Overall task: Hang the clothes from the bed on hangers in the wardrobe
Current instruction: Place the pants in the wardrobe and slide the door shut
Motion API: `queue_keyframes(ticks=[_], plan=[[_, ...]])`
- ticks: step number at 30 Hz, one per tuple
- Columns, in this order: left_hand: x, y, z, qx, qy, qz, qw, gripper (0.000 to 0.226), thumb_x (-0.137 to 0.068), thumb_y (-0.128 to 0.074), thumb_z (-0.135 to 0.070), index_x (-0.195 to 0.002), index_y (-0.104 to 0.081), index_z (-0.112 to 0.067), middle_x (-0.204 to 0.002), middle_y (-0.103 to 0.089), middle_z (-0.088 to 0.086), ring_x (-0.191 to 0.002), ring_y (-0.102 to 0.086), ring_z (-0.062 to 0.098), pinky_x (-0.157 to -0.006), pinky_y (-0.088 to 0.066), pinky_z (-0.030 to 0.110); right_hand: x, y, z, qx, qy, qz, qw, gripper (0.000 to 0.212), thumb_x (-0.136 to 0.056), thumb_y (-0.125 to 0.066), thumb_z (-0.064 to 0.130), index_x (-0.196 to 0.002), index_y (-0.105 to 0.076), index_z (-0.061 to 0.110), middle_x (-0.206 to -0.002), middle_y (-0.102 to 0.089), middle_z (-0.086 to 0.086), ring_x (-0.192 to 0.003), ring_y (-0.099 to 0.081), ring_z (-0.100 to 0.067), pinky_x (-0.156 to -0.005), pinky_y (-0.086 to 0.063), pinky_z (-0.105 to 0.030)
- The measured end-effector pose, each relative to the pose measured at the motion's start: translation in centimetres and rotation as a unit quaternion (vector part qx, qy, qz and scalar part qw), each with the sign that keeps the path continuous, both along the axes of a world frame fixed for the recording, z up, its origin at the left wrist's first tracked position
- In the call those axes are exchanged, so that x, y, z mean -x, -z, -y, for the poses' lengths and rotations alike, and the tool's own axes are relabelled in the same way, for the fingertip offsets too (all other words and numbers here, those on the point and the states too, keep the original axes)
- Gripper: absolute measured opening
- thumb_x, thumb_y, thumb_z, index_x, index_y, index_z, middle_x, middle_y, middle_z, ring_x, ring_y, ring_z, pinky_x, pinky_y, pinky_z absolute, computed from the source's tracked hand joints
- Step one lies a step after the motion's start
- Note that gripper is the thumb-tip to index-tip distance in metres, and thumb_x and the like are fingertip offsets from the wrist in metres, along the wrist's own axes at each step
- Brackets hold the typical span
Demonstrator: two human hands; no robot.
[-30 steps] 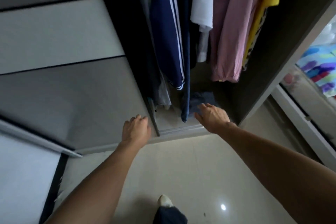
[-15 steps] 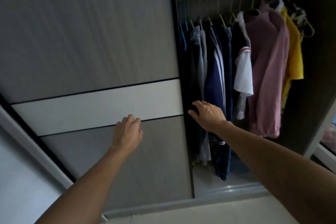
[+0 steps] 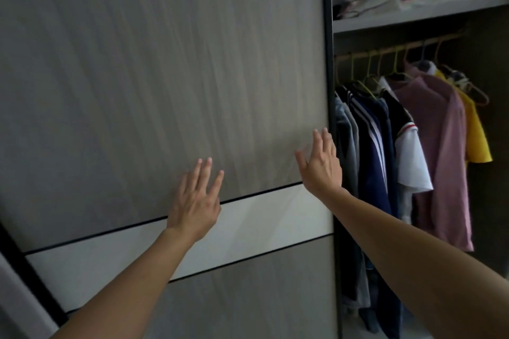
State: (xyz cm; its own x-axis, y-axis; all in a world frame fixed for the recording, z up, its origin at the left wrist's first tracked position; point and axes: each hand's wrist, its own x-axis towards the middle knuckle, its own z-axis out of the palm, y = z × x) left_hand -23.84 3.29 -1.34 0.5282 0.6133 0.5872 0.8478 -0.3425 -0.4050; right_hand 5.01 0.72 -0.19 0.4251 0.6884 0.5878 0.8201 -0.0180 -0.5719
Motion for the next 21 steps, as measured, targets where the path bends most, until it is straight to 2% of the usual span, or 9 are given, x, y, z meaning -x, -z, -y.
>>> queue_keyframes(ticks=[3,6,13,16,21], plan=[[0.6,1.3,-2.2,-0.002,-0.001,-0.022,1.0,0.061,-0.09,-0.03,-0.038,-0.144,-0.04,-0.013,-0.156,-0.016,0.023,-0.145,-0.014,0.04,-0.111,-0.026,0.057,1.6,0.3,-1.9,0.02,-0.006,0.015,1.0,0.076,-0.097,-0.034,0.054,-0.155,-0.001,0.017,-0.162,0.008,-0.003,-0.149,0.006,-0.018,-0.117,-0.019,-0.041],[1.0,2.8,-4.0,-0.044,0.019,-0.038,0.998,0.061,-0.094,-0.031,-0.039,-0.149,-0.028,-0.014,-0.157,-0.005,0.025,-0.145,-0.004,0.043,-0.113,-0.022,0.058,2.1,1.2,-3.4,0.027,0.003,0.016,0.999,0.079,-0.097,-0.032,0.055,-0.154,0.007,0.017,-0.161,0.018,-0.002,-0.148,0.016,-0.017,-0.121,-0.007,-0.041],[0.9,4.9,-7.3,-0.15,0.082,-0.013,0.985,0.059,-0.096,-0.038,-0.04,-0.148,-0.032,-0.015,-0.155,-0.015,0.028,-0.141,-0.016,0.048,-0.112,-0.022,0.061,0.4,3.3,-5.5,0.036,0.029,0.056,0.997,0.074,-0.098,-0.02,0.058,-0.149,0.022,0.024,-0.154,0.034,0.004,-0.141,0.033,-0.014,-0.12,0.007,-0.046],[0.4,5.3,-8.3,-0.172,0.097,0.001,0.98,0.057,-0.095,-0.044,-0.041,-0.146,-0.037,-0.015,-0.154,-0.02,0.027,-0.141,-0.019,0.049,-0.113,-0.02,0.062,-0.1,3.8,-6.0,0.026,0.042,0.067,0.997,0.073,-0.098,-0.017,0.06,-0.147,0.025,0.025,-0.153,0.035,0.002,-0.142,0.032,-0.015,-0.12,0.008,-0.044],[-1.6,5.6,-8.6,-0.186,0.119,0.011,0.975,0.057,-0.095,-0.047,-0.04,-0.146,-0.038,-0.016,-0.153,-0.022,0.026,-0.141,-0.018,0.048,-0.114,-0.017,0.062,-2.3,4.5,-6.4,0.009,0.066,0.077,0.995,0.075,-0.096,-0.016,0.062,-0.149,0.02,0.024,-0.156,0.029,0.0,-0.145,0.026,-0.018,-0.121,0.005,-0.042]])
